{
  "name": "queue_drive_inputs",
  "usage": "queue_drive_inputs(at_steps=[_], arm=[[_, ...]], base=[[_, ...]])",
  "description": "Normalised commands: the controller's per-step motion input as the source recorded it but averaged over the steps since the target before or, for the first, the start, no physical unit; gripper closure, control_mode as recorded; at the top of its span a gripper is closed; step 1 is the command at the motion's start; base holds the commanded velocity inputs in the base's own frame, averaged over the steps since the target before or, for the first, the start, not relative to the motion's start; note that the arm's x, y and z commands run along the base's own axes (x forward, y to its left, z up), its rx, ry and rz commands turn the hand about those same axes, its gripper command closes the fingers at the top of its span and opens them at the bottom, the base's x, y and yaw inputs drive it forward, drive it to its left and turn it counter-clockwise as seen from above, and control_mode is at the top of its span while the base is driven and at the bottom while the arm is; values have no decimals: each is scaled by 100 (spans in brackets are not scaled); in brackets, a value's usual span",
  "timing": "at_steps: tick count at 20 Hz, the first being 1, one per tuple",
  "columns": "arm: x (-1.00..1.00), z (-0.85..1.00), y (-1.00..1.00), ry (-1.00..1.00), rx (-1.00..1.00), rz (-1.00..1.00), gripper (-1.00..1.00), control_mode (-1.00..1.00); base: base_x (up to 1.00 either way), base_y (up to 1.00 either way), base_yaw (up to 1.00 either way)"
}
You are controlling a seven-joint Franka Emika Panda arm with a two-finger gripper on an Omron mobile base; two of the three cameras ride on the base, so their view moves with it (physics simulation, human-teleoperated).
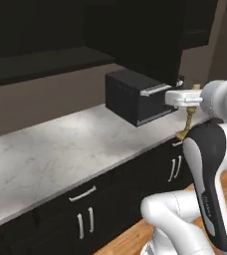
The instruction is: Get the candle and the beer from the cabinet and move them to the dining counter.
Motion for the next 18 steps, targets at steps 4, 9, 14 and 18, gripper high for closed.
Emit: queue_drive_inputs(at_steps=[4,9,14,18], arm=[[0,0,0,0,0,0,100,100],[0,0,0,0,0,0,100,100],[0,0,0,0,0,0,100,100],[0,0,0,0,0,0,100,100]], base=[[-35,-13,-88],[-14,-3,-96],[-3,-8,-97],[0,-21,-95]])
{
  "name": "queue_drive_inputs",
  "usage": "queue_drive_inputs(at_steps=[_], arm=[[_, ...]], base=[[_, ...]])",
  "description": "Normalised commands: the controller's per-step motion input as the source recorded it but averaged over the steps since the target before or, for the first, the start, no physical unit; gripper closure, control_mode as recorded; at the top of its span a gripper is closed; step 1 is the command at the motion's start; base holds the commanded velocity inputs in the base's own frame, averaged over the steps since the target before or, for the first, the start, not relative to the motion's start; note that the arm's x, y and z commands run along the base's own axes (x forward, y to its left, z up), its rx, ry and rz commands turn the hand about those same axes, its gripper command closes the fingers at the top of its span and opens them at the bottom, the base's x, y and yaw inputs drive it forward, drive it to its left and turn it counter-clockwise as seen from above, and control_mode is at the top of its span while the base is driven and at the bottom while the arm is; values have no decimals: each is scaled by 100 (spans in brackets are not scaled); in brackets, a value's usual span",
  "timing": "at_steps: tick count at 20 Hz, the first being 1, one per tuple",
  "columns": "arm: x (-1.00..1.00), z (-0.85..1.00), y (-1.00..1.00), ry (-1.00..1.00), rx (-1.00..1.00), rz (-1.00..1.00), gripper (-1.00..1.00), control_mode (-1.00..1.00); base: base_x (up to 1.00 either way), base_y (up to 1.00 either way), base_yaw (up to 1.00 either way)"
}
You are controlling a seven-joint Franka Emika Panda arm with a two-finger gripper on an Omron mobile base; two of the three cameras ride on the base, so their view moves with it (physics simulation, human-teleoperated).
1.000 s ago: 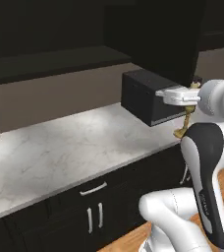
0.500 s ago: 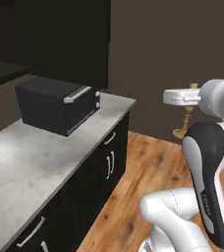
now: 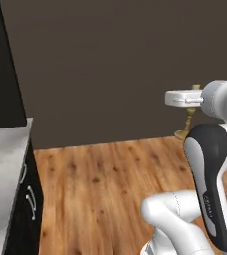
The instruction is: Get the candle and the beer from the cabinet and move them to the dining counter.
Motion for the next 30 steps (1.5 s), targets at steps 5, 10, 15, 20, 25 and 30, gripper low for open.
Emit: queue_drive_inputs(at_steps=[5,10,15,20,25,30], arm=[[0,0,0,0,0,0,100,100],[0,0,0,0,0,0,100,100],[0,0,0,0,0,0,100,100],[0,0,0,0,0,0,100,100],[0,0,0,0,0,0,100,100],[0,0,0,0,0,0,100,100]], base=[[0,-22,-96],[0,-30,-94],[8,-26,-87],[87,15,-42],[100,69,-29],[100,100,-33]])
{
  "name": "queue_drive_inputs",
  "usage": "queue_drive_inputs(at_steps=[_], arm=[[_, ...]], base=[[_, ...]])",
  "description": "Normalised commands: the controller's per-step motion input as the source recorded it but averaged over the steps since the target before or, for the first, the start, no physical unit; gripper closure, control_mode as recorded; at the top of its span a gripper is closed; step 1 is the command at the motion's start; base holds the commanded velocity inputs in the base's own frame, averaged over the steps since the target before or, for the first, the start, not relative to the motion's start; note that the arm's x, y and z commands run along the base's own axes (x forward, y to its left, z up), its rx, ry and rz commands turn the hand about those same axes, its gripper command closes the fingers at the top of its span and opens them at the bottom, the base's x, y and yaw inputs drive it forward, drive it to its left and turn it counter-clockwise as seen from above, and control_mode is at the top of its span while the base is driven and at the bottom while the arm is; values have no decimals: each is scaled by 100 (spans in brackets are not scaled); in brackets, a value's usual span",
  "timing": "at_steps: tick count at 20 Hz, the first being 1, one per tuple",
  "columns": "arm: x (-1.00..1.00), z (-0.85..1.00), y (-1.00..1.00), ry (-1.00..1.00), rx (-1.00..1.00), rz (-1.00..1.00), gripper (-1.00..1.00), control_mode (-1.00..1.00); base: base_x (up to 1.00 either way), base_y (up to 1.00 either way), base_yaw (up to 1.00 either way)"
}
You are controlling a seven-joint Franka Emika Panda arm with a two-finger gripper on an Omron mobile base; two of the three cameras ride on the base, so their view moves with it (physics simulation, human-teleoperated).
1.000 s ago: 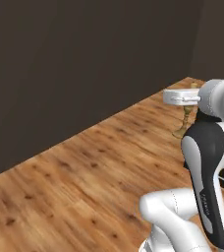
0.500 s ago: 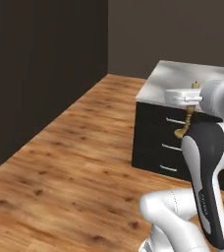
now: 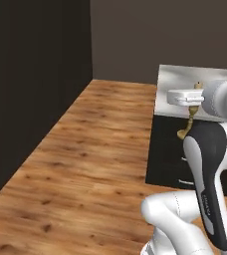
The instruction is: Get the candle and the beer from the cabinet and move them to the dining counter.
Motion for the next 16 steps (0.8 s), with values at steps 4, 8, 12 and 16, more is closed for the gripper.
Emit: queue_drive_inputs(at_steps=[4,8,12,16], arm=[[0,0,0,0,0,0,100,100],[0,0,0,0,0,0,100,100],[0,0,0,0,0,0,100,100],[0,0,0,0,0,0,100,100]], base=[[78,100,-34],[39,100,-37],[55,100,-43],[62,100,-46]])
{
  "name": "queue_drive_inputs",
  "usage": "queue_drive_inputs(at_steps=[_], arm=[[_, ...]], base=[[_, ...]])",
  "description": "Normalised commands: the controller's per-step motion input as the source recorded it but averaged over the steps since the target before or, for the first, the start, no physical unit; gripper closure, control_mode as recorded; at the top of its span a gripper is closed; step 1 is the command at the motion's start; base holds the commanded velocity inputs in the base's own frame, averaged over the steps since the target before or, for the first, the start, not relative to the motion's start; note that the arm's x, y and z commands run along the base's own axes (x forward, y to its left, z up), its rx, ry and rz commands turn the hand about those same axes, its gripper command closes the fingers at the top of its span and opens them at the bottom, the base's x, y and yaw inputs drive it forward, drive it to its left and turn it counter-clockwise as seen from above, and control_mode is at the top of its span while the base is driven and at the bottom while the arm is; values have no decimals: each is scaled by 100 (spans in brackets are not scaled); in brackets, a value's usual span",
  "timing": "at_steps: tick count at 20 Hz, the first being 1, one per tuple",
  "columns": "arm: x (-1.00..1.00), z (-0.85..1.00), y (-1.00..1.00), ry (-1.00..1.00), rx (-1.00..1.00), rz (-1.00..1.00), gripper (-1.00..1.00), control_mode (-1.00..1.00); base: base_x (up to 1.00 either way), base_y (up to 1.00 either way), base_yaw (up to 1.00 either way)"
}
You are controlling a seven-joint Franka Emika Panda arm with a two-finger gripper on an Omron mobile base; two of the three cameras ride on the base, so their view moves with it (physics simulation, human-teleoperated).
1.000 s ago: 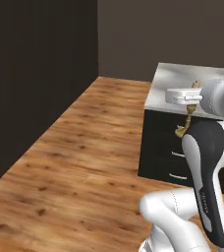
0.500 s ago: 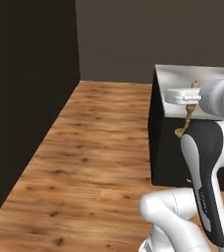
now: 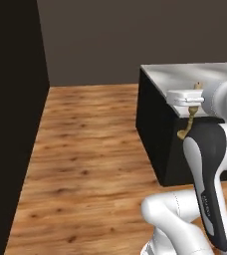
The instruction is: Get the candle and the beer from the cabinet and move them to the dining counter.
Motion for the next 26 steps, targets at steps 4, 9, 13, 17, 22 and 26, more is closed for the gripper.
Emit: queue_drive_inputs(at_steps=[4,9,13,17,22,26], arm=[[0,0,0,0,0,0,100,100],[0,0,0,0,0,0,100,100],[0,0,0,0,0,0,100,100],[0,0,0,0,0,0,100,100],[0,0,0,0,0,0,100,100],[0,0,0,0,0,0,100,100]], base=[[79,100,-42],[99,94,-27],[100,46,-5],[100,30,0],[100,32,-1],[100,75,-1]])
